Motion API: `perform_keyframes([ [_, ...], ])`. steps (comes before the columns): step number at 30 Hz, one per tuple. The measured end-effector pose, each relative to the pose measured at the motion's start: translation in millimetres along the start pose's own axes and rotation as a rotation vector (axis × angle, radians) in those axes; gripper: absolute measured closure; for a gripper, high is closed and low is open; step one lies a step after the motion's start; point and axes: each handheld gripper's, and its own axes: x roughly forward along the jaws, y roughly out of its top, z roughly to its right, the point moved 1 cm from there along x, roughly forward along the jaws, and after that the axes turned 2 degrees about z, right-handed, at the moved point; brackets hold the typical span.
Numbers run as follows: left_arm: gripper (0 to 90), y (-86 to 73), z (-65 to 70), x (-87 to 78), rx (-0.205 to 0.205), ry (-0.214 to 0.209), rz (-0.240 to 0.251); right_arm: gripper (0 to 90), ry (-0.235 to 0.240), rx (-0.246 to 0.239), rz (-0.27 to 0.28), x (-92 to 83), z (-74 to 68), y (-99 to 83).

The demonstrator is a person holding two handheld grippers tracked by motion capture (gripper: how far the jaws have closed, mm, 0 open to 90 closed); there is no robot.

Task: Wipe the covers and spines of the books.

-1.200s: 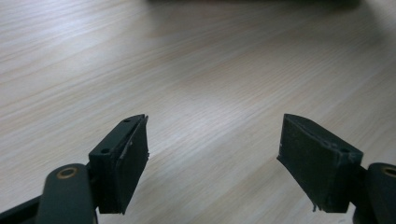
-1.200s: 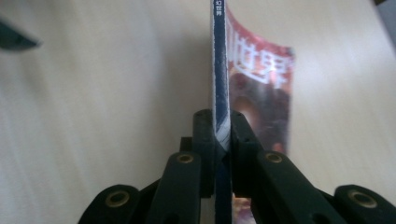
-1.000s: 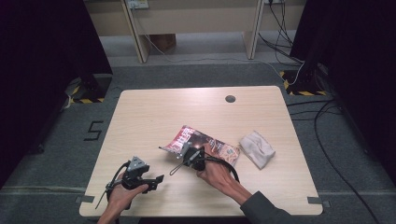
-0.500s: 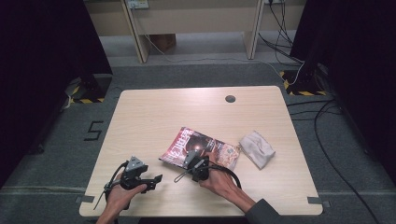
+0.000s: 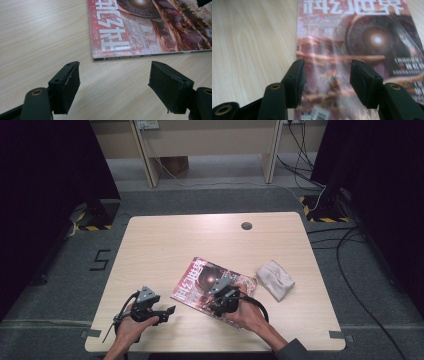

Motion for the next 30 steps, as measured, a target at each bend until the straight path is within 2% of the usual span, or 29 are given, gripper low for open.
perform_keyframes([
  [2, 24.5, 3.8, 0.7, 2.9, 0.011, -0.006, 0.009, 44.1, -0.009, 0.033, 0.008, -4.6, 3.2, -8.8],
  [7, 27.7, 12.3, 2.3, 10.1, 0.036, -0.023, 0.025, 41.9, -0.015, 0.057, 0.009, -12.0, 5.0, -30.9],
  [11, 31.7, 21.9, 2.7, 25.4, 0.048, -0.038, 0.020, 40.6, -0.015, 0.035, -0.001, -15.2, -2.5, -42.1],
  [17, 31.8, 30.4, 3.7, 43.8, 0.066, -0.038, -0.004, 40.5, -0.017, 0.041, -0.001, -13.3, -10.9, -57.2],
  [21, 31.7, 35.3, 0.9, 51.0, 0.065, -0.029, -0.001, 40.1, -0.014, 0.041, 0.003, -15.5, -11.7, -60.5],
  [22, 31.8, 37.5, -0.1, 53.5, 0.065, -0.029, 0.004, 39.7, -0.017, 0.027, -0.009, -15.9, -13.1, -63.1],
  [23, 31.8, 38.9, -0.5, 55.1, 0.070, -0.028, 0.002, 39.9, -0.023, 0.025, -0.009, -16.4, -14.4, -64.6],
  [24, 31.8, 39.8, -0.6, 57.1, 0.076, -0.029, -0.003, 39.9, -0.030, 0.002, -0.014, -17.0, -14.6, -65.5],
  [25, 32.0, 40.3, -0.4, 59.5, 0.080, -0.035, -0.008, 39.9, -0.043, 0.000, -0.017, -17.7, -15.1, -66.1],
  [28, 33.1, 40.6, 0.6, 63.6, 0.094, -0.031, -0.018, 40.6, -0.039, -0.001, -0.017, -18.9, -13.9, -66.7],
  [29, 33.1, 39.8, 2.2, 66.3, 0.117, -0.024, -0.037, 41.2, -0.048, 0.006, -0.023, -20.4, -11.2, -68.0],
  [30, 33.1, 39.8, 2.2, 66.3, 0.117, -0.024, -0.037, 41.2, -0.048, 0.006, -0.023, -20.4, -11.2, -68.0],
])
